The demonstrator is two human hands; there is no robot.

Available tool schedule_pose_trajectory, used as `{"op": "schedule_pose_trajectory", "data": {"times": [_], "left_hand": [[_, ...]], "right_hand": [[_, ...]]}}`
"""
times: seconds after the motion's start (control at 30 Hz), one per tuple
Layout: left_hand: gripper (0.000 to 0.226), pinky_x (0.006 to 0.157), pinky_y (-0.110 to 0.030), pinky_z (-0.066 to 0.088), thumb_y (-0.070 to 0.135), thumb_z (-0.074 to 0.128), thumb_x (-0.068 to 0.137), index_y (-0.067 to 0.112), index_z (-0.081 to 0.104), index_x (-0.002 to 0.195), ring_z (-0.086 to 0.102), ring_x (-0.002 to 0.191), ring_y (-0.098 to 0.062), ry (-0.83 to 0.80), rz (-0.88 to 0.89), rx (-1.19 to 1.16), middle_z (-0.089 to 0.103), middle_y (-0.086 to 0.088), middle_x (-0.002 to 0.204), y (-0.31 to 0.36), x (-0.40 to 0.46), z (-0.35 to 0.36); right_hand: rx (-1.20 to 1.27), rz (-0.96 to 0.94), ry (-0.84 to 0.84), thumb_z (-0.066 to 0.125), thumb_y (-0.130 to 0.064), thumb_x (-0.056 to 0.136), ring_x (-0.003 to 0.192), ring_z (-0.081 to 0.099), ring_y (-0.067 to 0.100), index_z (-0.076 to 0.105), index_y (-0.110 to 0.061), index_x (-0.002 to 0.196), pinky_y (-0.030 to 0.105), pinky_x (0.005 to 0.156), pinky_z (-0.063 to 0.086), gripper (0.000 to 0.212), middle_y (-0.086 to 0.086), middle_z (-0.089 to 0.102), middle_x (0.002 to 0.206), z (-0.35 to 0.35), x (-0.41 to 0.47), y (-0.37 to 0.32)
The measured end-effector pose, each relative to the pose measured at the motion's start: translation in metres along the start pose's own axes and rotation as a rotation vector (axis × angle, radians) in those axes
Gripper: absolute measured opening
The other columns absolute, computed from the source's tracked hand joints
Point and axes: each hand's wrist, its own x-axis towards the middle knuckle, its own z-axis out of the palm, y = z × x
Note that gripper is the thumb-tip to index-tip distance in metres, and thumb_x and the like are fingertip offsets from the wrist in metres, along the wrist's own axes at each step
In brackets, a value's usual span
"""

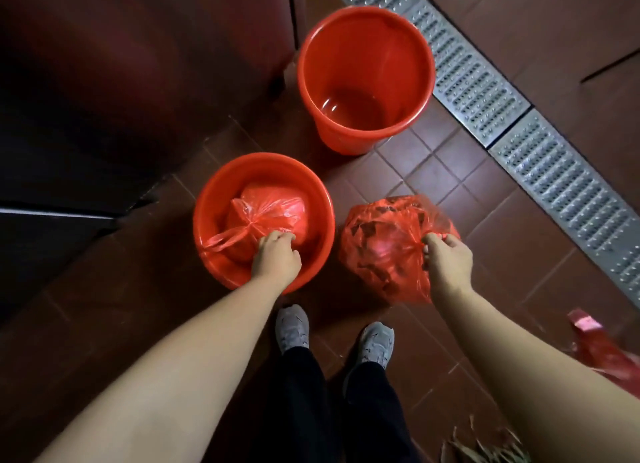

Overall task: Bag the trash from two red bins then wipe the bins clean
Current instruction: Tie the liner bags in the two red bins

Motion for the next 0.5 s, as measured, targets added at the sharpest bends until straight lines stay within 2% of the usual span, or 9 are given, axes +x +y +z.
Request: {"op": "schedule_pose_trajectory", "data": {"times": [0.17,0.23,0.3,0.33,0.4,0.5], "left_hand": [[0.042,0.114,-0.042,0.025,0.03,0.053,0.088,0.036,0.056,0.129,0.027,0.136,-0.026,-0.195,-0.004,0.151,0.042,0.001,0.145,-0.017,0.038,0.04],[0.039,0.117,-0.043,0.018,0.031,0.053,0.087,0.036,0.057,0.125,0.029,0.135,-0.024,-0.196,0.029,0.187,0.051,0.003,0.138,-0.02,0.047,0.046],[0.03,0.118,-0.043,0.014,0.028,0.053,0.085,0.034,0.061,0.114,0.04,0.128,-0.023,-0.11,0.103,0.172,0.061,0.005,0.118,-0.018,0.049,0.044],[0.025,0.117,-0.043,0.015,0.025,0.054,0.084,0.032,0.06,0.108,0.047,0.121,-0.023,-0.062,0.134,0.133,0.062,0.007,0.106,-0.016,0.048,0.04],[0.019,0.11,-0.043,0.029,0.019,0.054,0.082,0.027,0.053,0.099,0.056,0.105,-0.026,0.006,0.15,0.019,0.06,0.007,0.092,-0.013,0.041,0.027],[0.023,0.09,-0.042,0.046,0.011,0.054,0.084,0.023,0.047,0.102,0.059,0.096,-0.032,0.144,0.05,-0.169,0.062,-0.007,0.101,-0.014,0.028,0.001]], "right_hand": [[0.011,0.052,-0.001,0.059,-0.019,0.075,0.067,0.039,0.022,0.051,-0.016,0.07,0.038,0.063,0.033,0.01,0.009,0.045,0.067,0.01,0.029,0.048],[0.017,0.071,0.0,0.06,-0.019,0.075,0.067,0.039,0.022,0.051,-0.017,0.069,0.038,0.062,0.032,0.011,0.007,0.046,0.066,0.011,0.036,0.058],[0.011,0.063,0.009,0.061,-0.019,0.075,0.068,0.039,0.022,0.055,-0.014,0.074,0.039,0.064,0.033,0.007,0.009,0.046,0.069,0.01,0.04,0.062],[0.002,0.054,0.012,0.06,-0.019,0.075,0.069,0.039,0.022,0.056,-0.013,0.076,0.039,0.065,0.033,0.007,0.01,0.046,0.07,0.009,0.041,0.063],[-0.025,0.045,0.015,0.059,-0.02,0.074,0.069,0.039,0.022,0.057,-0.012,0.077,0.04,0.065,0.033,0.009,0.01,0.046,0.071,0.006,0.038,0.062],[-0.049,0.049,0.006,0.06,-0.021,0.075,0.068,0.04,0.021,0.057,-0.013,0.076,0.04,0.065,0.033,0.009,0.011,0.047,0.069,0.003,0.028,0.055]]}}
